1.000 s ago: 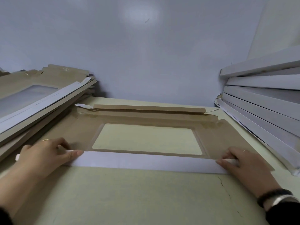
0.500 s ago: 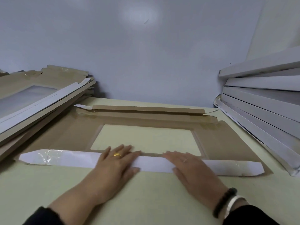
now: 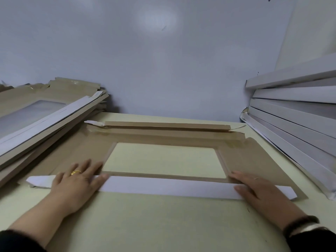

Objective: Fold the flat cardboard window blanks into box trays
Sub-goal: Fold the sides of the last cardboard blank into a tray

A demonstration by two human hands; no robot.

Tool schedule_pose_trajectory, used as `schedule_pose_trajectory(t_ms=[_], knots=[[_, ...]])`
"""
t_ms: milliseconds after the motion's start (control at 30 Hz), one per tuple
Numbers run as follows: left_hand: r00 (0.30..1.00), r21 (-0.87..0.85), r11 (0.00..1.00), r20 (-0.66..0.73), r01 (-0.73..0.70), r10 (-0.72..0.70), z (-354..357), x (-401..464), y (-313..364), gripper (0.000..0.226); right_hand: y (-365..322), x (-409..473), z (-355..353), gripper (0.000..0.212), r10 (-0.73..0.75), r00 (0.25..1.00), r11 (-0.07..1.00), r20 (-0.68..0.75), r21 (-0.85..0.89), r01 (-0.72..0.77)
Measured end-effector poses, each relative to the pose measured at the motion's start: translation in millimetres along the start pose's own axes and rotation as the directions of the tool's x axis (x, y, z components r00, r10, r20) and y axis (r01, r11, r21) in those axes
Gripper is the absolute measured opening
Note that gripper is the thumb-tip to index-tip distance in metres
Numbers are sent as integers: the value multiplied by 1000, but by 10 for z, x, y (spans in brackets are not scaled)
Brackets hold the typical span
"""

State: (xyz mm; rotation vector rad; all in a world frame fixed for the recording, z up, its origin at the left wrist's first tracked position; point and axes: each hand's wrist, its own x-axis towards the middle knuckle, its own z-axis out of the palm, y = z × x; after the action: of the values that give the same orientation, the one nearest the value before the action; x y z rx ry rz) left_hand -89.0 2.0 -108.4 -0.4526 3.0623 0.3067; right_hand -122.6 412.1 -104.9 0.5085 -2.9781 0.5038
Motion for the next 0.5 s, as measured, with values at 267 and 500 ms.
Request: schedule_pose_trajectory(t_ms=[267, 500], knots=[[981, -78, 996, -194, -41, 25, -4, 30, -15, 54, -4, -136, -123, 31, 117, 977, 989, -177, 111, -99], [832, -153, 946, -529, -286, 166, -33, -112, 193, 40, -136, -134, -66, 26, 206, 943, 967, -263, 201, -156]])
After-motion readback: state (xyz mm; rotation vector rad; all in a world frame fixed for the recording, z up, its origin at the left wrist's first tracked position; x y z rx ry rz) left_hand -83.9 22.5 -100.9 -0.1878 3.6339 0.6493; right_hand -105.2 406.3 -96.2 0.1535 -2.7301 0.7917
